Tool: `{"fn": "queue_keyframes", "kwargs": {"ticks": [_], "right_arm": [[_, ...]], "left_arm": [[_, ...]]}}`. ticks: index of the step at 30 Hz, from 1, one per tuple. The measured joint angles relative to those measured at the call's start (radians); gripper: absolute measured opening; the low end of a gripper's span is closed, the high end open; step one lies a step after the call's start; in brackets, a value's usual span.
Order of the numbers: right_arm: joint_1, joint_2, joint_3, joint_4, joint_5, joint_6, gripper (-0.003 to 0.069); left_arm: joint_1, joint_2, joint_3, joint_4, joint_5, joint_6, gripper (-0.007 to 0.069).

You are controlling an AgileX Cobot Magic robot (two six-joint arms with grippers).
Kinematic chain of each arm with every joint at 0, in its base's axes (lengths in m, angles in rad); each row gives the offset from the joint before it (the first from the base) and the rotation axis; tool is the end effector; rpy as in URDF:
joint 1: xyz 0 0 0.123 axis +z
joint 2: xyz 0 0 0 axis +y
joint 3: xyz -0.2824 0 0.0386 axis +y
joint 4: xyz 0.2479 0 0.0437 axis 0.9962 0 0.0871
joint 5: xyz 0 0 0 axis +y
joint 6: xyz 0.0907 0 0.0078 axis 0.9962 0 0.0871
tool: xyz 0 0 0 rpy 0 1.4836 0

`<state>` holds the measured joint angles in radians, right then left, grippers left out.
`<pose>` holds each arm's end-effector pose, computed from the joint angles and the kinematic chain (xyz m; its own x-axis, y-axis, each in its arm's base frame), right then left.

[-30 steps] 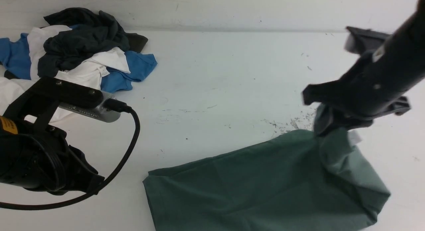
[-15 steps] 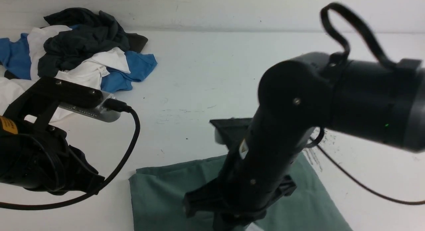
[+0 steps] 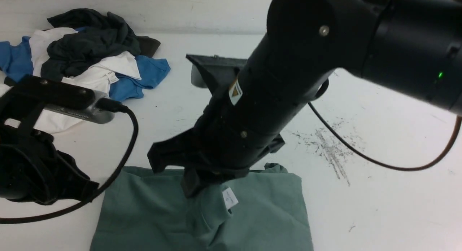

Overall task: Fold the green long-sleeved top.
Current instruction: Use the right arm to drag the right edge of the fabric to the left and folds it over the left edge

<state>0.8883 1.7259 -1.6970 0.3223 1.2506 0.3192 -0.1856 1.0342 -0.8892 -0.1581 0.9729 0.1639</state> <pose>0.2084 0.2998 0.3524 -0.8651 -0.4424 -0.2363 -0.5015 0.7612 0.4111 0.1818 -0.0462 0.3157 -0.8191 0.2288 -0.5261 0.3111 0.9476 -0.0723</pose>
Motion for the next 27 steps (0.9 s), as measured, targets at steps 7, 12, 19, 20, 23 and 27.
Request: {"fn": "queue_keyframes", "kwargs": {"ticks": [7, 12, 19, 20, 23, 27], "right_arm": [[-0.005, 0.0, -0.03, -0.036, 0.006, -0.017, 0.004], [-0.05, -0.023, -0.03, -0.136, 0.011, -0.017, 0.004], [-0.234, -0.158, 0.049, -0.209, 0.012, -0.034, 0.004], [-0.234, -0.162, 0.053, -0.212, 0.012, -0.034, 0.004], [-0.374, -0.217, 0.101, -0.25, 0.015, -0.037, 0.004], [-0.573, -0.279, 0.125, -0.278, 0.02, -0.074, 0.004]], "left_arm": [[0.086, -0.072, -0.037, 0.035, 0.013, -0.073, -0.0004], [0.092, -0.006, -0.037, 0.039, 0.023, -0.075, -0.0004], [0.092, 0.057, -0.037, 0.036, 0.013, -0.075, -0.0004], [0.092, 0.056, -0.037, 0.036, 0.012, -0.075, -0.0004], [0.092, 0.053, -0.037, 0.035, 0.011, -0.075, -0.0004], [0.092, 0.053, -0.037, 0.035, 0.011, -0.075, -0.0004]]}}
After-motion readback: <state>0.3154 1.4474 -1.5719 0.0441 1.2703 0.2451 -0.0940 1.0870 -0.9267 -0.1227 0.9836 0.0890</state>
